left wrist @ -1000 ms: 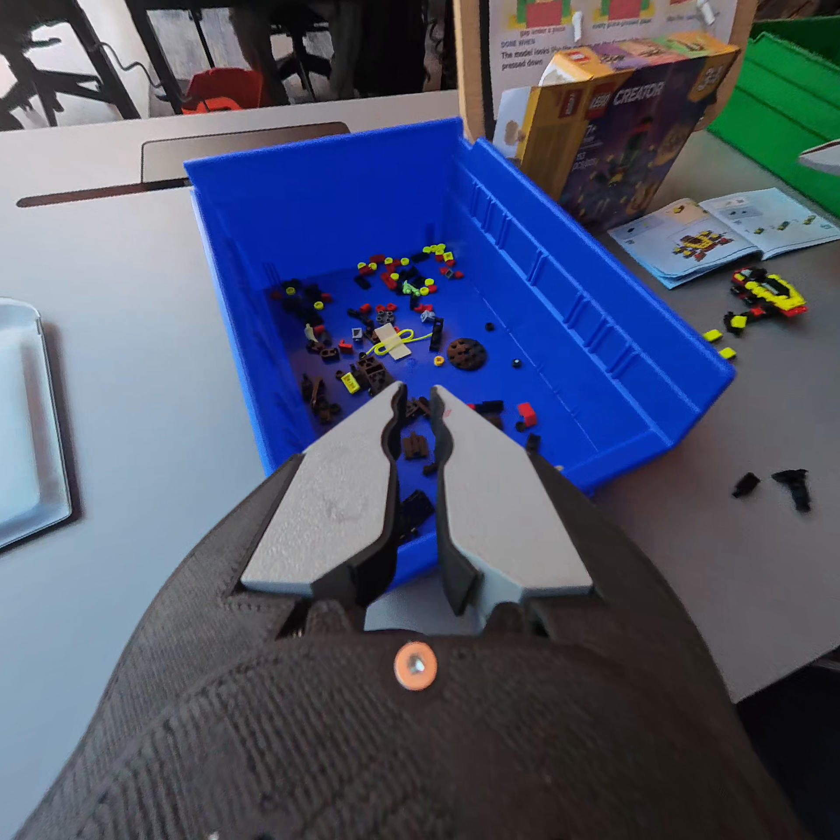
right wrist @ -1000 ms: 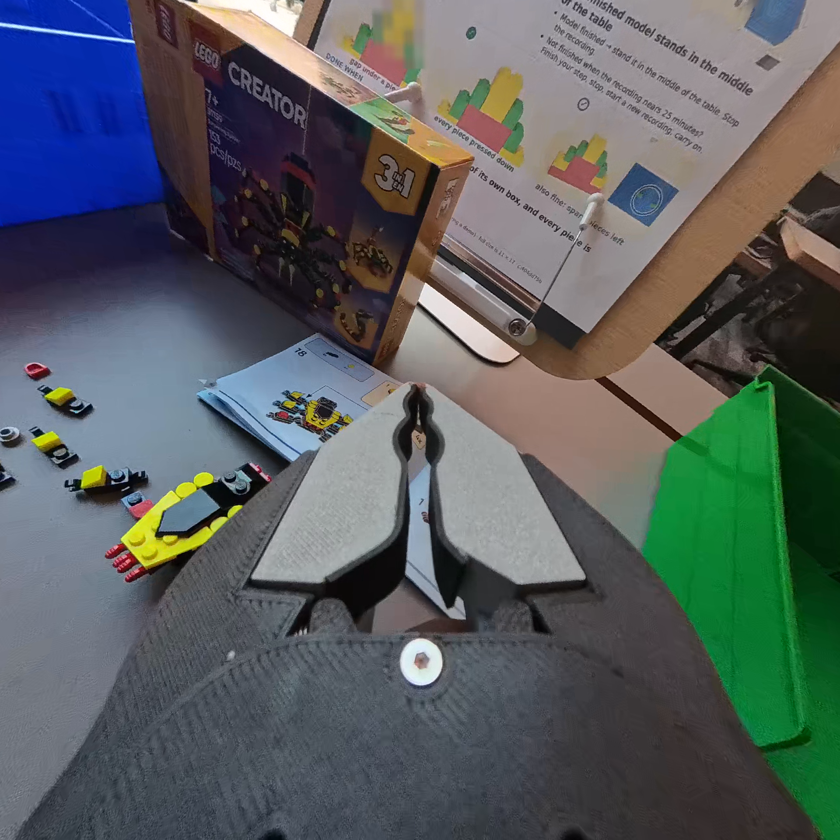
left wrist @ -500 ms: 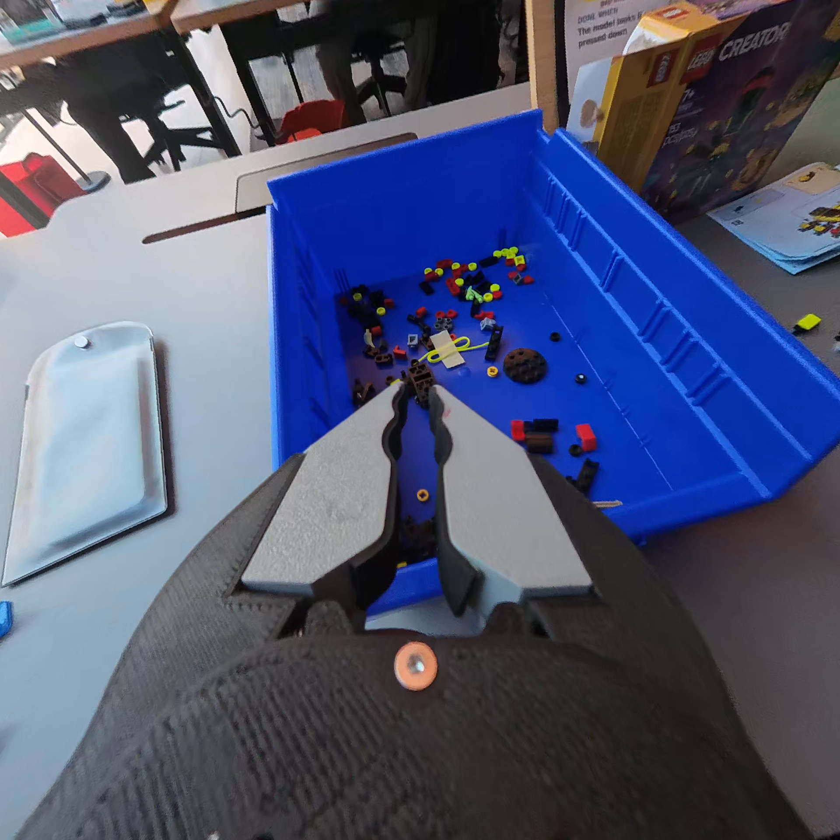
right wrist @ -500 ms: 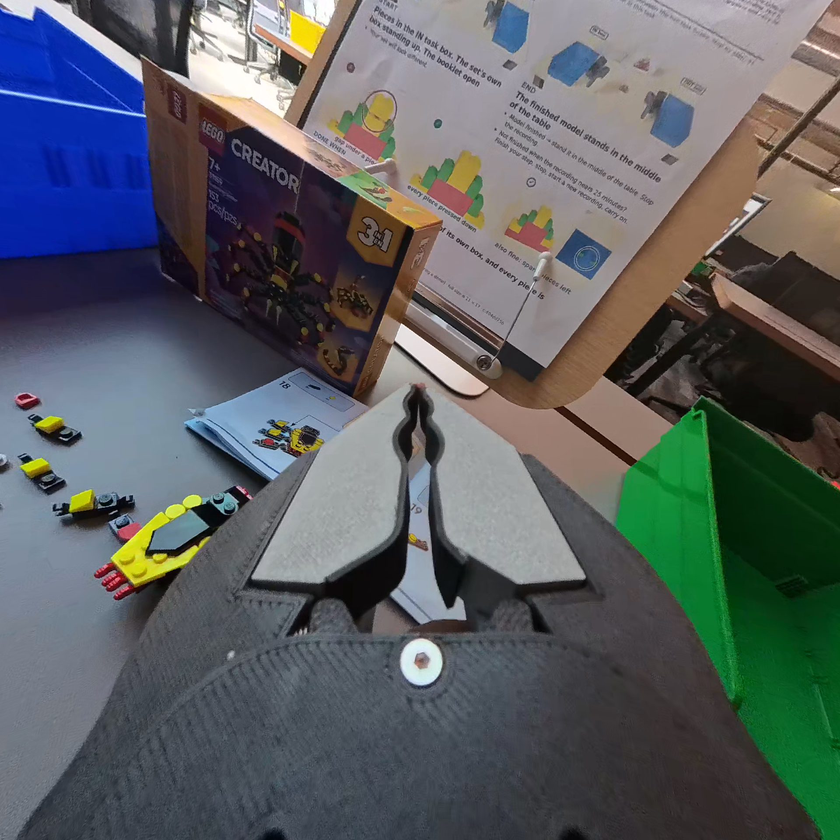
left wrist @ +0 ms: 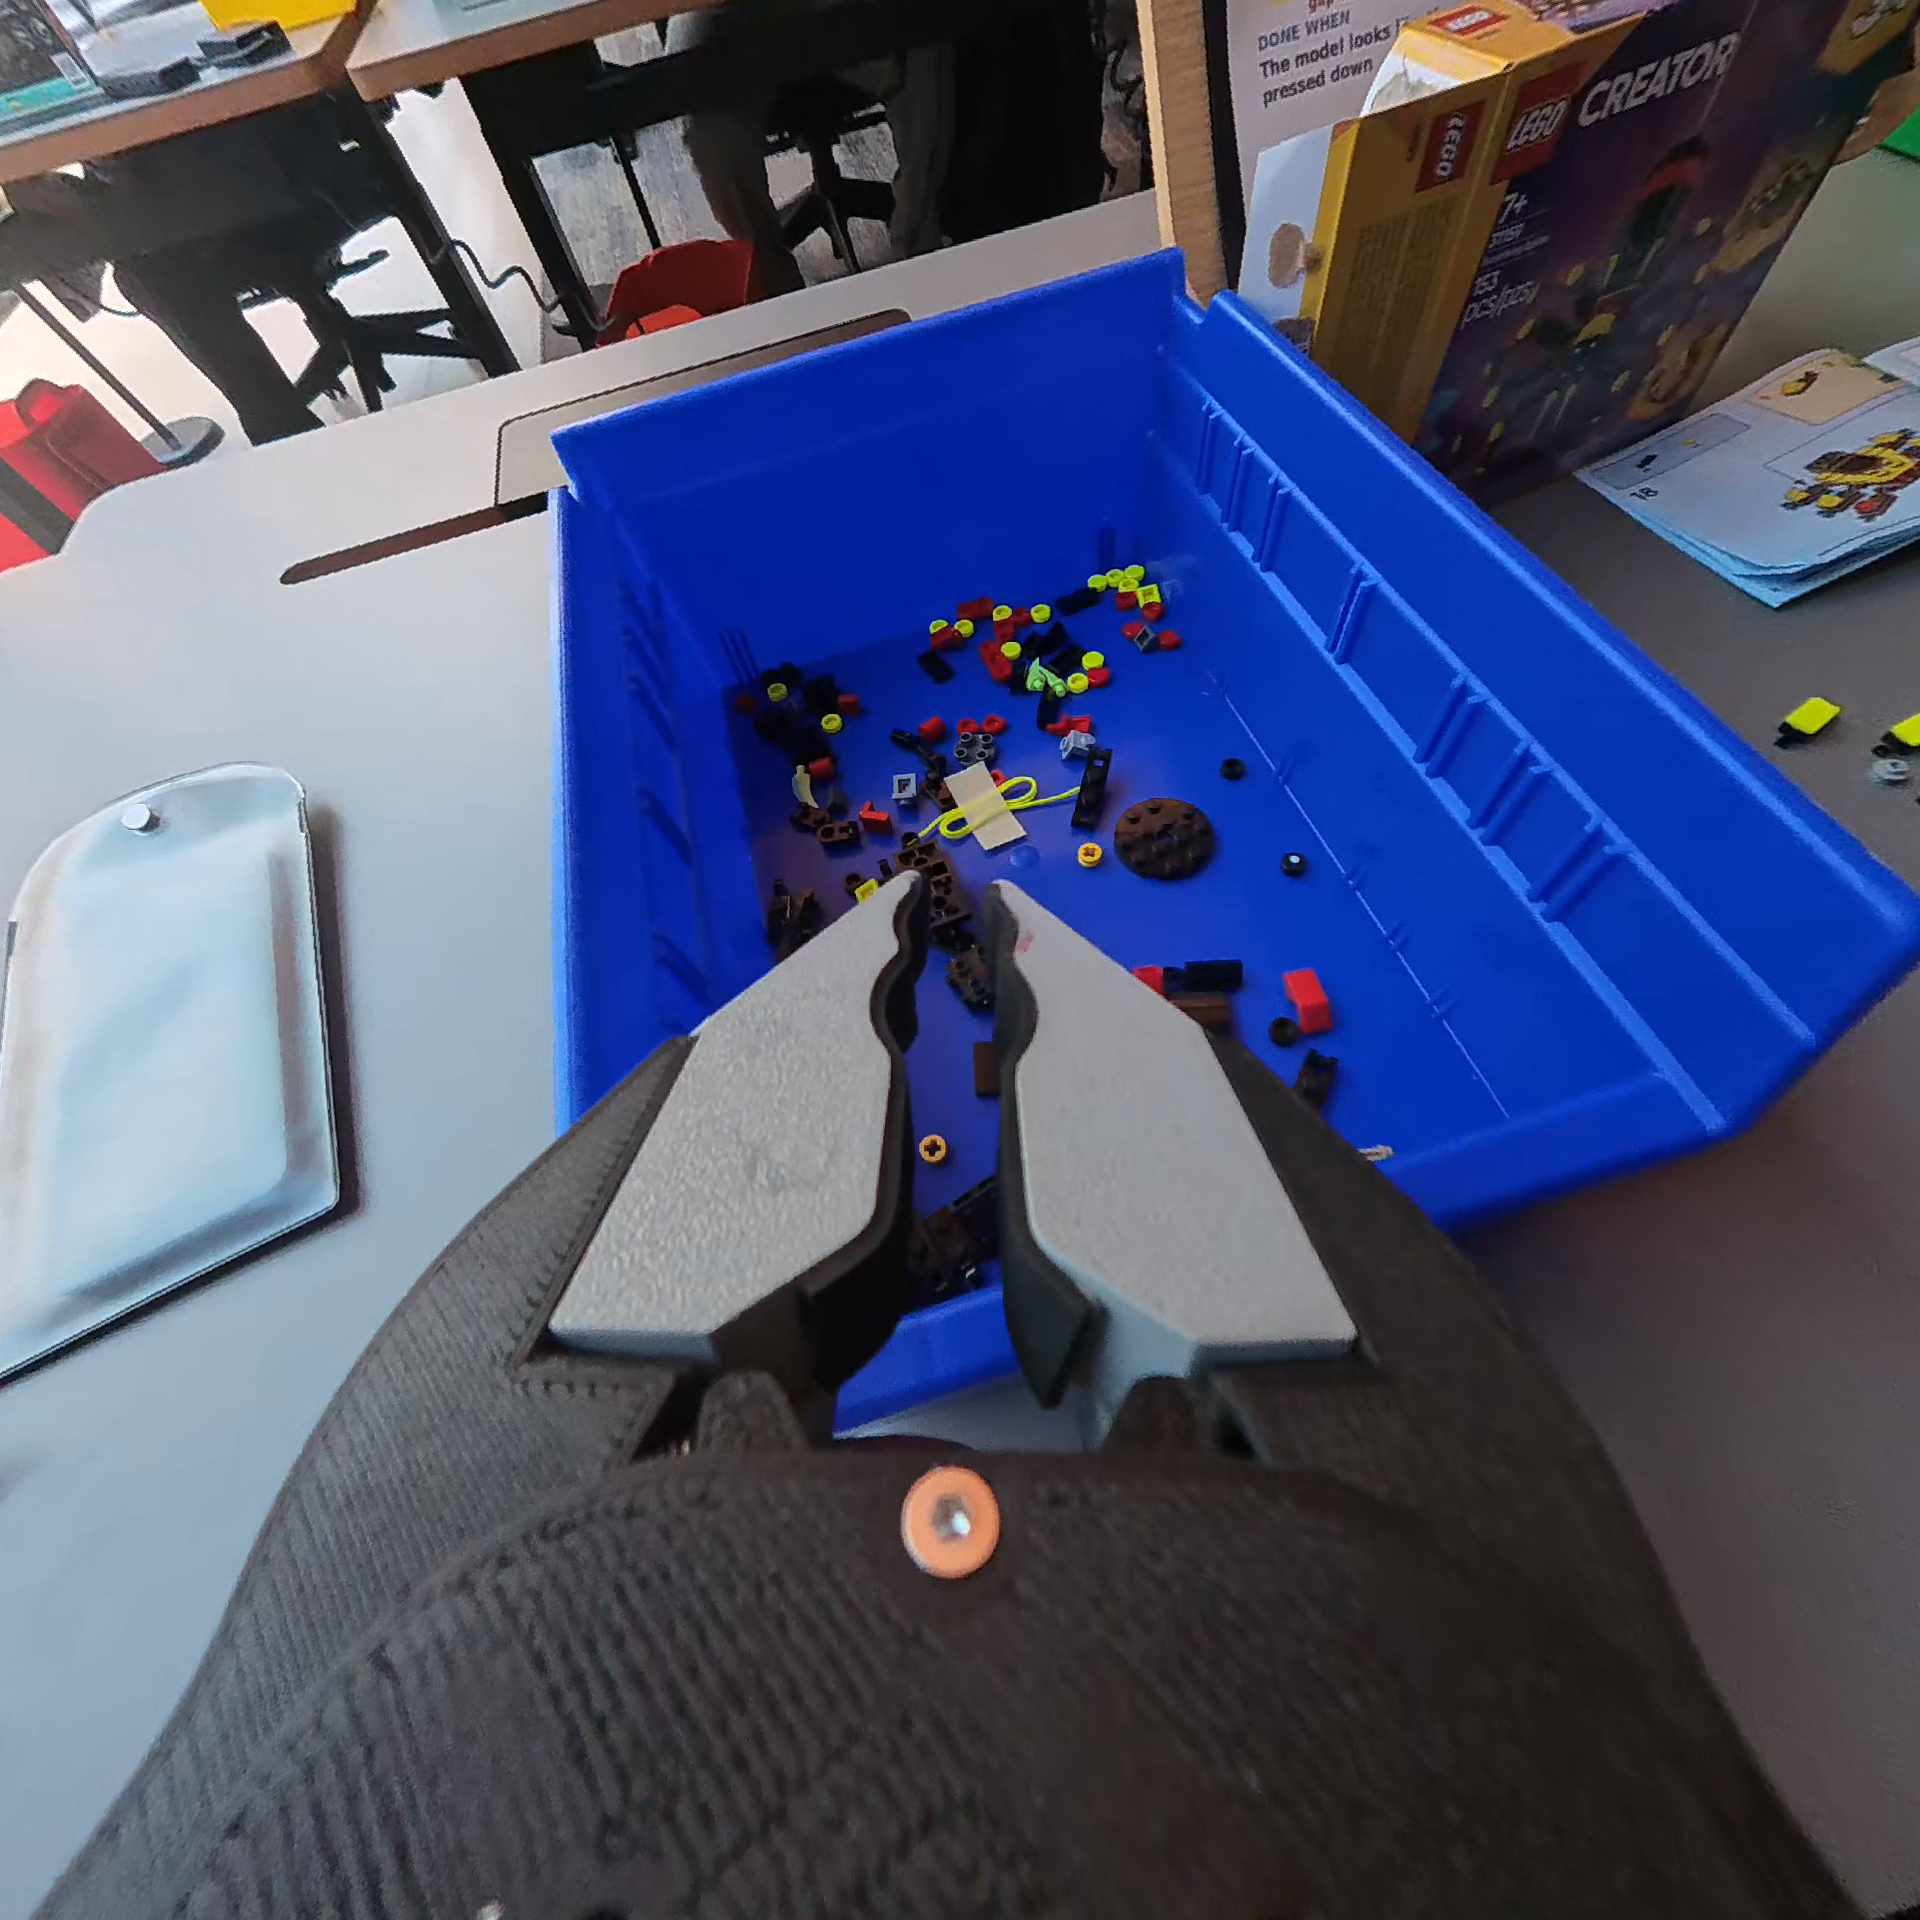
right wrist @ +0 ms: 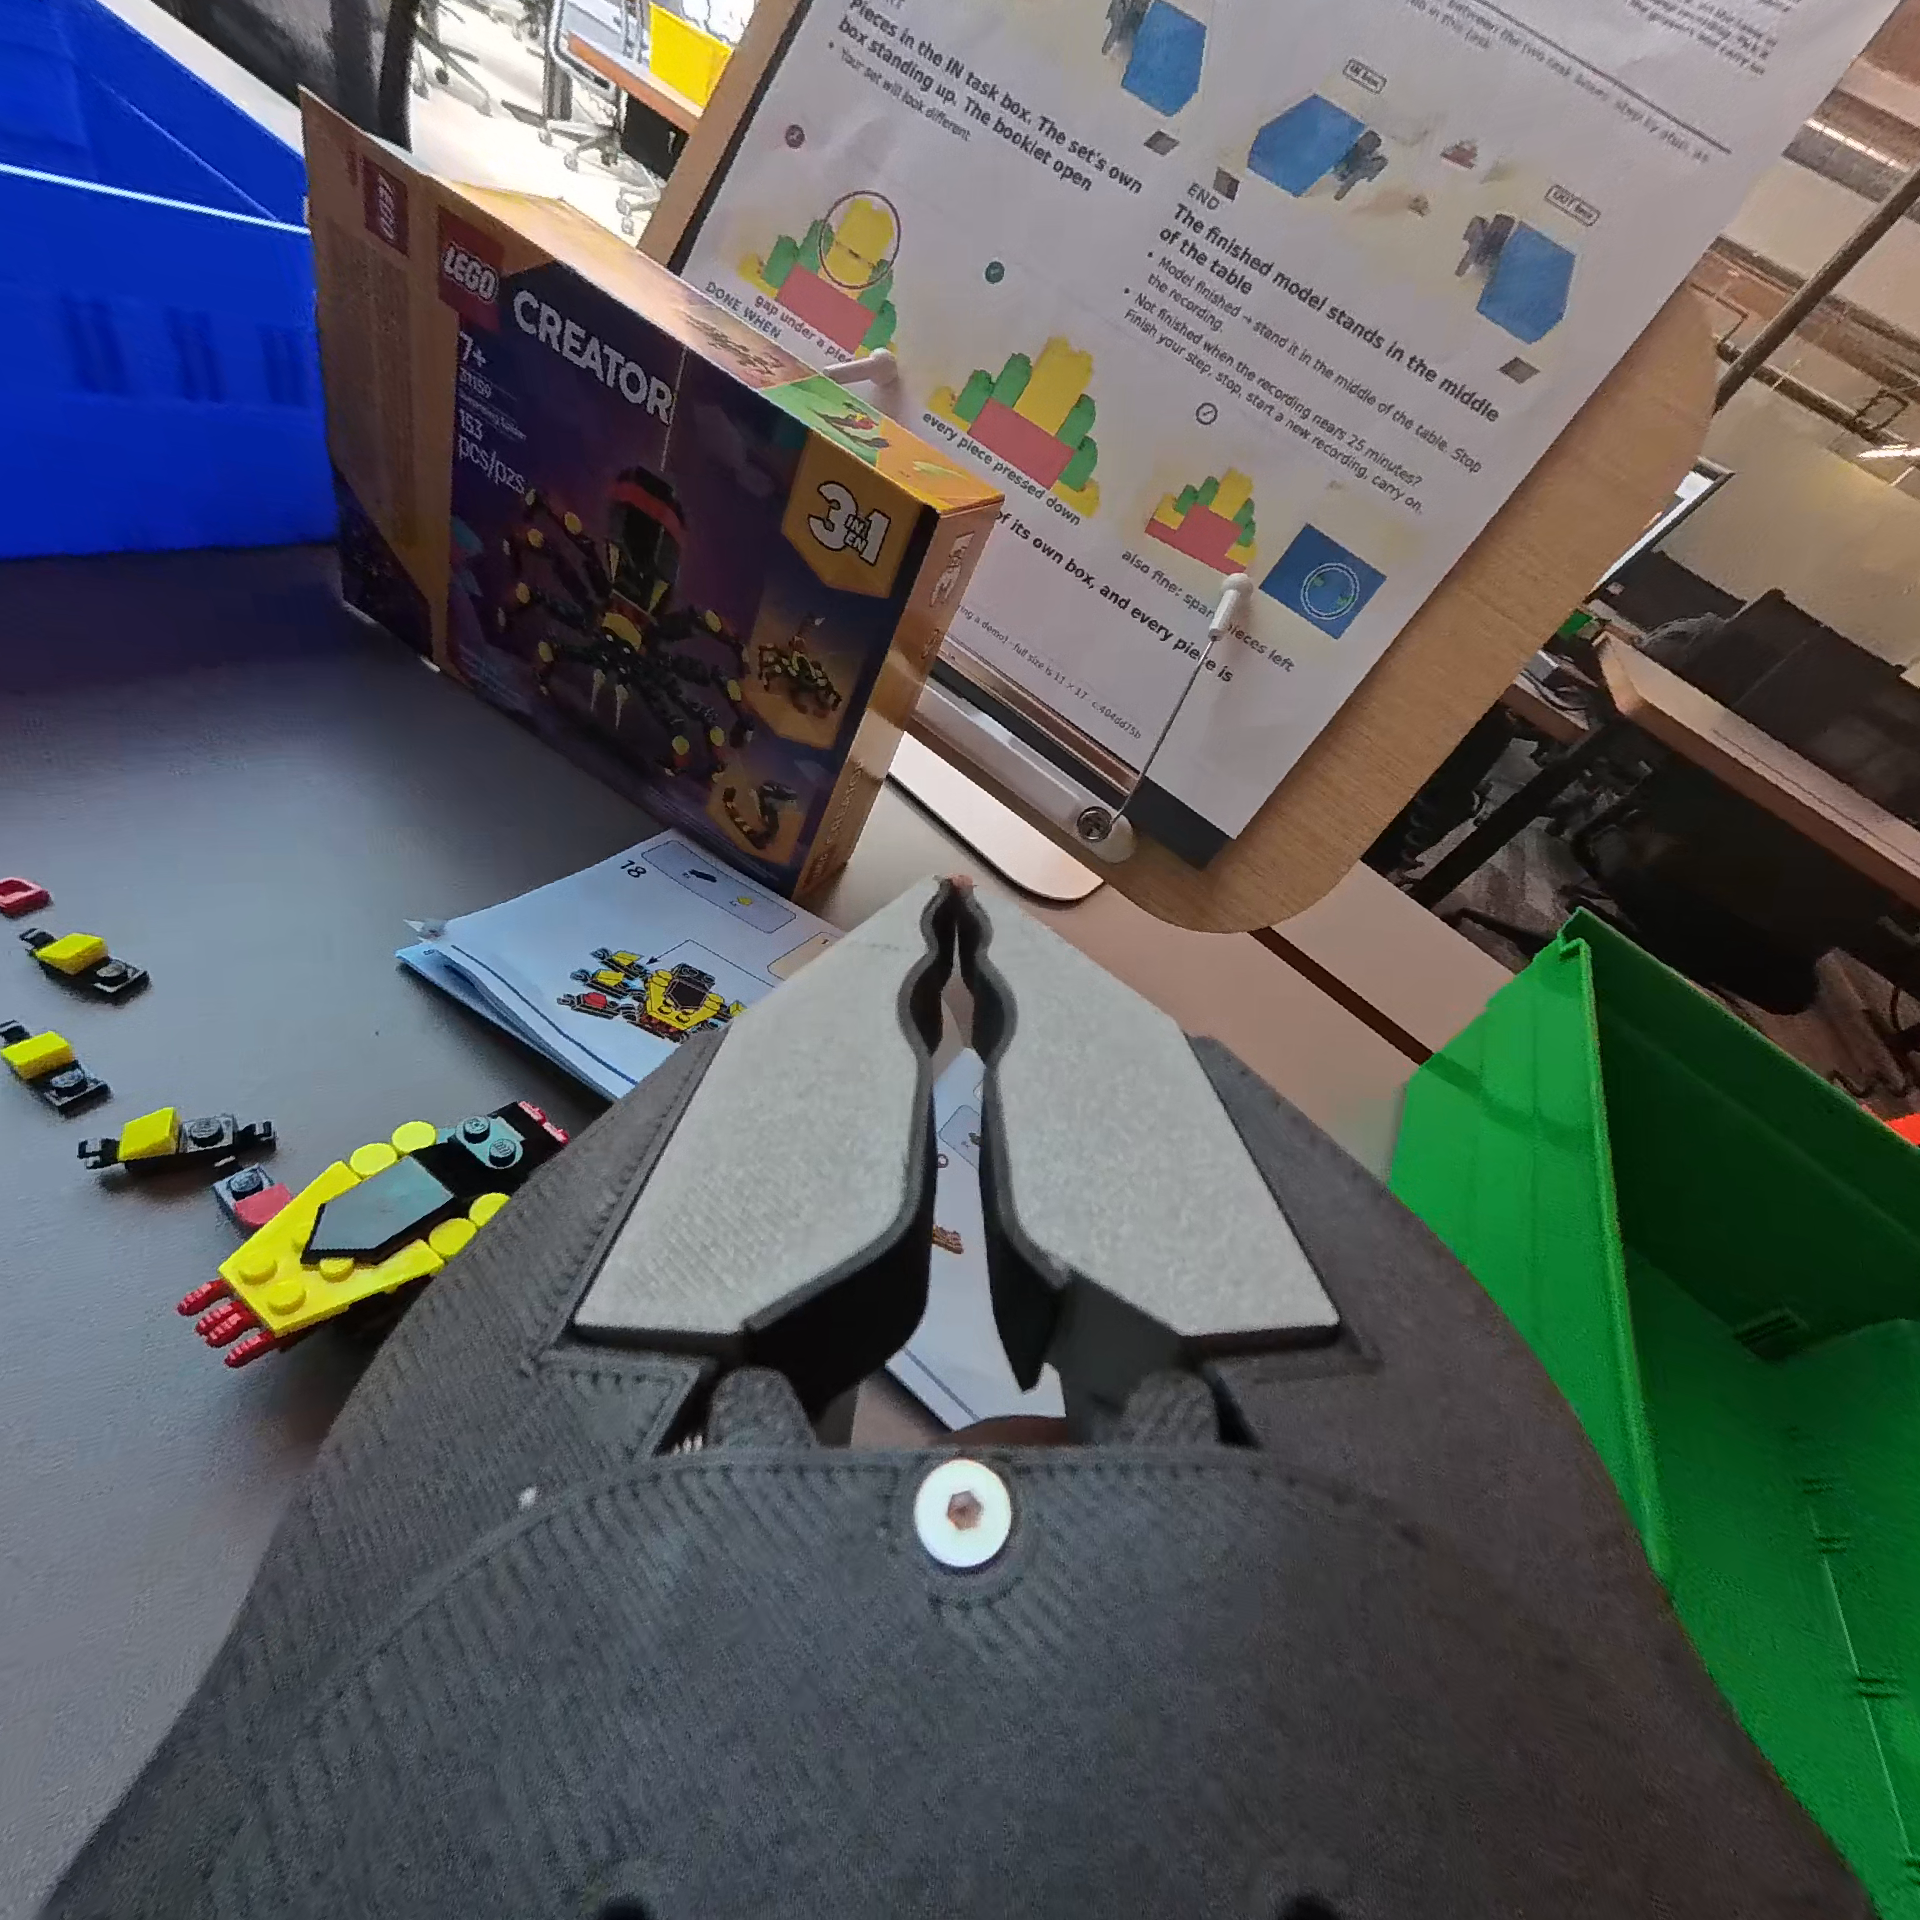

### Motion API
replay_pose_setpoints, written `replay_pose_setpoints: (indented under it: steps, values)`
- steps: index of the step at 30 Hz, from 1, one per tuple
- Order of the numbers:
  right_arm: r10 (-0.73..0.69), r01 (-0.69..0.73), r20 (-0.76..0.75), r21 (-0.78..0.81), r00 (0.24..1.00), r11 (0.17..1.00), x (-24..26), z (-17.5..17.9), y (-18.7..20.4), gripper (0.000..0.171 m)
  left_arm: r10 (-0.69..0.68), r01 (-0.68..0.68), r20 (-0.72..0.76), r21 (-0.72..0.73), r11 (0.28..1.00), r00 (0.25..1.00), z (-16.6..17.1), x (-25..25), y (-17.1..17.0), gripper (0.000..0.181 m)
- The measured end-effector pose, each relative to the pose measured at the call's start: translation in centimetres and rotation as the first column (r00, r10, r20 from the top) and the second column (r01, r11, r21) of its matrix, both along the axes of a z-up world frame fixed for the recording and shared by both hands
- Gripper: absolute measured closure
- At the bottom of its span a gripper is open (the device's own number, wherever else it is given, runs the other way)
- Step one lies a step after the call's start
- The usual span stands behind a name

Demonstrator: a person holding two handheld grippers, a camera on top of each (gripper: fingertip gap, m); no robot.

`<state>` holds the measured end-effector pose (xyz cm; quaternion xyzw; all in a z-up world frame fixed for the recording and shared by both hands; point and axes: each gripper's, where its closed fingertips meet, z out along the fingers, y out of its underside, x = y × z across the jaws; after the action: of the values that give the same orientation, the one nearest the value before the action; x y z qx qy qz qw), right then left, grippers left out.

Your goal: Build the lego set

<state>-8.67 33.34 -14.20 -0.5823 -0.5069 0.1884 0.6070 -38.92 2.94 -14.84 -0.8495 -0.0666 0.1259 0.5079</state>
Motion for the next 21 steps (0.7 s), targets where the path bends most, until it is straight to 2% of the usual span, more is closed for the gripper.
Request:
replay_pose_setpoints:
  steps: [15, 21]
  values:
    - [-0.015, 0.015, -0.003, 0.019, 1.000, 1.000, 0.3, 0.1, 0.2, 0.171, 0.002, -0.002, 0.008, 0.008, 1.000, 1.000, 0.2, 0.1, -0.1, 0.172]
    - [-0.030, 0.030, -0.020, 0.017, 0.999, 0.999, 0.5, -0.2, 0.7, 0.171, 0.012, -0.013, 0.023, 0.046, 0.999, 1.000, 1.3, -0.4, -1.0, 0.171]
